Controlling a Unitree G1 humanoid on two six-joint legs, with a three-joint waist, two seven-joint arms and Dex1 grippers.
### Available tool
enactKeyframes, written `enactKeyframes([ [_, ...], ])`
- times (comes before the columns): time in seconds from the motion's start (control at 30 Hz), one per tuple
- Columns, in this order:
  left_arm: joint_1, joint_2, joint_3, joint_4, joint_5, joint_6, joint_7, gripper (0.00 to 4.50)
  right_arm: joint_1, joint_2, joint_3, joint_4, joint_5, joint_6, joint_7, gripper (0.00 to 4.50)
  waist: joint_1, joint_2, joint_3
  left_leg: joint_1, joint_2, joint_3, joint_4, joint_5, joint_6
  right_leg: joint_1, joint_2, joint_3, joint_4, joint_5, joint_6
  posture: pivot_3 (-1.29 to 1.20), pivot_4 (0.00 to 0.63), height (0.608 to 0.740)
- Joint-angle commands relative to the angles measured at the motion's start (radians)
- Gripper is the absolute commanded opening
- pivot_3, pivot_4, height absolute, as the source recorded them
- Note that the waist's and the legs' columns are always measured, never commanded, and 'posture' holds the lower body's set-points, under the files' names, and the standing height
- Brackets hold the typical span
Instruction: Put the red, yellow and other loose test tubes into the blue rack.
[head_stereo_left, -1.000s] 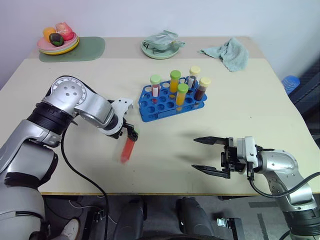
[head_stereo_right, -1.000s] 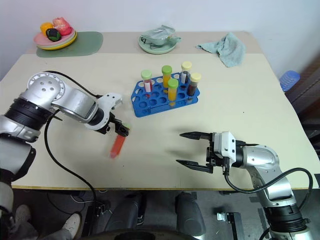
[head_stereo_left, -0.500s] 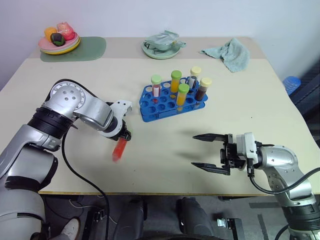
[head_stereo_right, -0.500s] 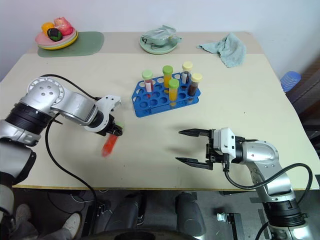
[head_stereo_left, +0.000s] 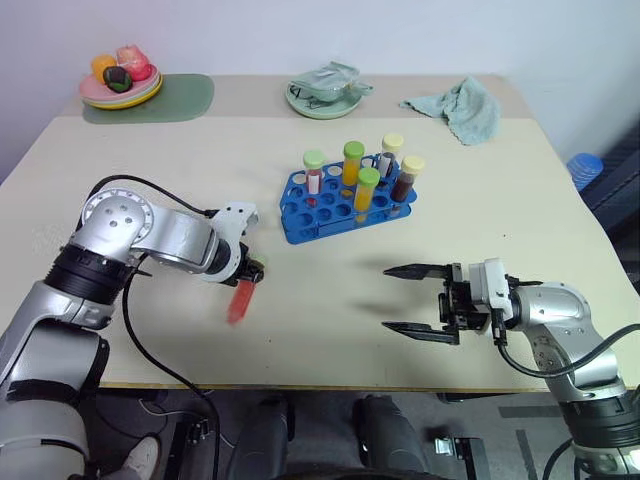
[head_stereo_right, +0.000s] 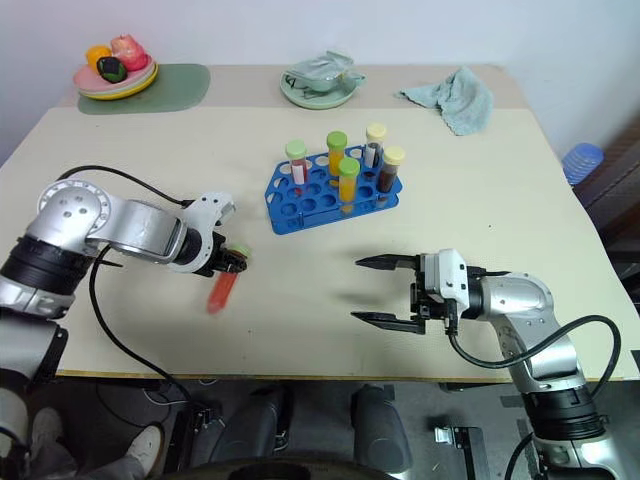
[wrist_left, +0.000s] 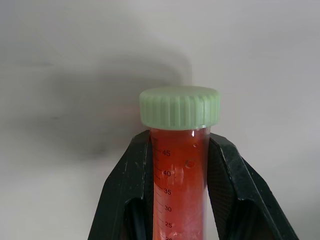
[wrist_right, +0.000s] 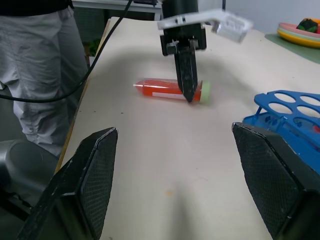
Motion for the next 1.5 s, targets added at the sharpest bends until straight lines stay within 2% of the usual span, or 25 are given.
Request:
enactKeyframes([
  [0.03, 0.030, 0.041, 0.179, -0.186, -0.009, -0.112, -0.090, 0.97, -0.020, 0.008, -0.007, 0.006, 0.018, -0.003, -0.005, 3.75, 0.000, 0.000, 0.000, 0.000, 0.000, 0.000, 0.000, 0.000, 0.000, 0.000, 0.000, 0.000, 0.000, 0.000, 0.000, 0.00, 0.150, 0.740],
  [0.17, 0.070, 0.056, 0.274, -0.301, -0.002, -0.124, -0.346, 0.97, -0.035, 0.029, -0.003, 0.018, 0.019, 0.002, -0.032, 3.75, -0.001, 0.000, 0.000, 0.000, 0.000, 0.001, 0.000, 0.000, 0.000, 0.000, 0.000, 0.000, 0.000, 0.000, 0.000, 0.00, 0.150, 0.740],
  [0.27, 0.127, -0.060, 0.413, -0.361, 0.089, -0.300, -0.502, 0.97, -0.037, 0.046, 0.000, 0.013, 0.015, 0.006, -0.061, 3.75, 0.000, 0.001, 0.000, 0.001, 0.000, 0.001, 0.000, 0.000, 0.000, 0.001, 0.001, 0.000, 0.000, 0.000, 0.000, 0.00, 0.150, 0.740],
  [0.33, 0.139, -0.093, 0.445, -0.392, 0.227, -0.368, -0.594, 0.97, -0.037, 0.057, 0.002, 0.010, 0.009, 0.006, -0.080, 3.75, 0.001, 0.000, 0.000, 0.000, 0.000, 0.001, 0.000, 0.000, 0.000, 0.001, 0.001, 0.000, 0.000, 0.000, 0.000, 0.00, 0.150, 0.740],
  [0.43, 0.133, -0.119, 0.427, -0.422, 0.436, -0.450, -0.723, 0.97, -0.042, 0.069, 0.005, 0.007, 0.002, 0.003, -0.107, 3.75, -0.002, 0.000, 0.000, 0.000, 0.000, 0.003, 0.000, 0.000, 0.000, 0.001, 0.001, 0.000, 0.000, 0.000, 0.000, 0.00, 0.150, 0.740],
  [0.57, 0.108, -0.157, 0.270, -0.444, 0.963, -0.757, -0.910, 0.97, -0.051, 0.080, 0.006, 0.004, -0.008, -0.002, -0.143, 3.75, 0.000, 0.000, 0.000, 0.000, 0.000, 0.004, -0.001, 0.000, 0.000, 0.001, 0.002, 0.000, -0.001, 0.000, 0.000, 0.00, 0.150, 0.740],
  [0.67, 0.108, -0.204, 0.137, -0.380, 1.234, -0.914, -1.019, 0.97, -0.047, 0.079, -0.003, -0.009, -0.009, 0.004, -0.172, 3.75, 0.003, 0.000, 0.000, 0.000, -0.001, 0.004, 0.000, 0.000, 0.000, 0.003, 0.002, -0.001, -0.002, 0.000, 0.000, 0.00, 0.150, 0.740],
  [0.73, 0.117, -0.263, 0.099, -0.329, 1.342, -0.989, -1.043, 0.97, -0.041, 0.070, -0.006, -0.014, -0.009, 0.005, -0.177, 3.75, 0.002, 0.000, 0.000, 0.000, -0.001, 0.004, 0.000, 0.000, 0.000, 0.003, 0.002, -0.001, -0.002, 0.000, 0.000, 0.00, 0.150, 0.740],
  [0.87, 0.160, -0.377, 0.069, -0.230, 1.476, -1.096, -1.098, 0.97, -0.033, 0.052, -0.020, -0.027, -0.004, 0.014, -0.187, 3.75, -0.001, 0.000, 0.000, 0.000, 0.000, 0.003, 0.000, -0.002, 0.004, 0.002, 0.002, -0.001, -0.002, 0.000, 0.000, 0.00, 0.150, 0.740],
  [1.0, 0.204, -0.449, 0.039, -0.135, 1.621, -1.215, -1.138, 0.97, -0.023, 0.027, -0.044, -0.040, 0.009, 0.032, -0.201, 3.75, -0.002, 0.000, 0.000, 0.001, 0.000, 0.003, 0.000, -0.002, 0.005, 0.002, 0.002, -0.001, -0.001, 0.000, 0.000, 0.00, 0.150, 0.740],
  [1.2, 0.250, -0.546, 0.061, -0.046, 1.722, -1.305, -1.134, 0.97, 0.021, 0.002, -0.136, -0.054, 0.024, 0.100, -0.278, 3.75, 0.004, 0.000, 0.000, 0.000, 0.000, 0.003, 0.000, -0.003, 0.006, 0.002, 0.002, -0.001, -0.001, 0.000, 0.000, 0.00, 0.150, 0.740],
  [1.5, 0.254, -0.638, 0.101, 0.034, 1.793, -1.362, -1.136, 0.97, 0.122, -0.075, -0.235, -0.086, 0.027, 0.138, -0.278, 3.75, 0.000, 0.000, -0.001, 0.001, 0.000, 0.003, 0.001, -0.004, 0.008, 0.003, 0.002, -0.001, -0.001, 0.000, 0.000, 0.00, 0.150, 0.740],
])
